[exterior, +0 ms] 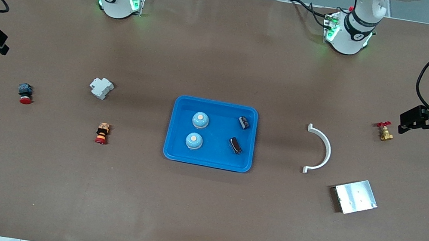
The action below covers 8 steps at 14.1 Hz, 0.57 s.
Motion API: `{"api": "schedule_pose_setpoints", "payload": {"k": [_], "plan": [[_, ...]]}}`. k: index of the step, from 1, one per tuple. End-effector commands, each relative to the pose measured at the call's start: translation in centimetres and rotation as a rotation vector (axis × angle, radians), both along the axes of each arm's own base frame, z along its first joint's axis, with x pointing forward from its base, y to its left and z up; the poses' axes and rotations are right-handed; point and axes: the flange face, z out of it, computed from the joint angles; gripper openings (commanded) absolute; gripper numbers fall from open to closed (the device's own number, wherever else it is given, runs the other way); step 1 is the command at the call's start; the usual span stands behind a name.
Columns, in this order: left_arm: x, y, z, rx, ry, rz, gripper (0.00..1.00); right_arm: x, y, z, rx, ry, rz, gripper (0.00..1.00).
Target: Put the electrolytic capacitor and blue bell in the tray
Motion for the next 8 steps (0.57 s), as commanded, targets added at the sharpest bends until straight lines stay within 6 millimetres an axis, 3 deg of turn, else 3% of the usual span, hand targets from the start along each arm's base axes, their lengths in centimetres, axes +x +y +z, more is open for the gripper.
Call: {"api": "schedule_pose_setpoints", "payload": {"k": [1,8], "plan": [[-0.53,0.17,0.41,-0.01,-0.014,0.003,1.0,-0.81,-0.43,0.05,0.005,0.003,-0.004,1.0],[-0.52,0.17,0.35,-0.01,-0.014,0.003,1.0,-1.06,-0.77,0.27,0.036,0.002,-0.02,1.0]]}}
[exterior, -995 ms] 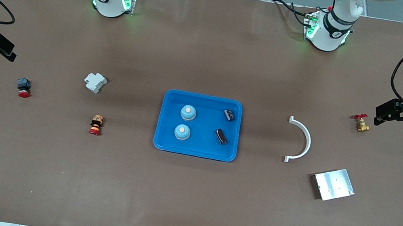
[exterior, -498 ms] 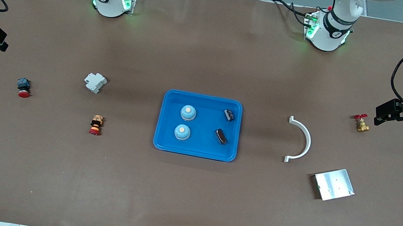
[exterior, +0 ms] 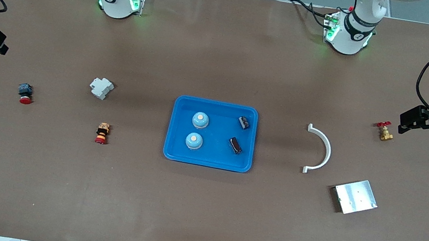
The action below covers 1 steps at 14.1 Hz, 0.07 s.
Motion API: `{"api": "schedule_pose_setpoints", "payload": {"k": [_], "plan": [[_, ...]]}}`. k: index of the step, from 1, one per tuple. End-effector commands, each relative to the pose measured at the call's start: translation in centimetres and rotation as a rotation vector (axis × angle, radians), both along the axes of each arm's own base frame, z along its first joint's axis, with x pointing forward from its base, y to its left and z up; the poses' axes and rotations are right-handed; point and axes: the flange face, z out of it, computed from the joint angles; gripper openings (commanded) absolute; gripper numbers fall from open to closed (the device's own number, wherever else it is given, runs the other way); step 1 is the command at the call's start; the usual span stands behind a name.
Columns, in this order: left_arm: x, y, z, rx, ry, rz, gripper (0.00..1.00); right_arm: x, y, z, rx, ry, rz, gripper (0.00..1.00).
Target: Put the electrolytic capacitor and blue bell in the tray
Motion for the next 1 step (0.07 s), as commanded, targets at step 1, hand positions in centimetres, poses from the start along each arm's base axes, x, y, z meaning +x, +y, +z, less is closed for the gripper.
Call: {"api": "schedule_pose_setpoints", "payload": {"k": [1], "plan": [[-0.54,0.17,0.34,-0.01,-0.013,0.003,1.0,-1.08,-0.31,0.31,0.017,0.006,-0.008,1.0]]}}
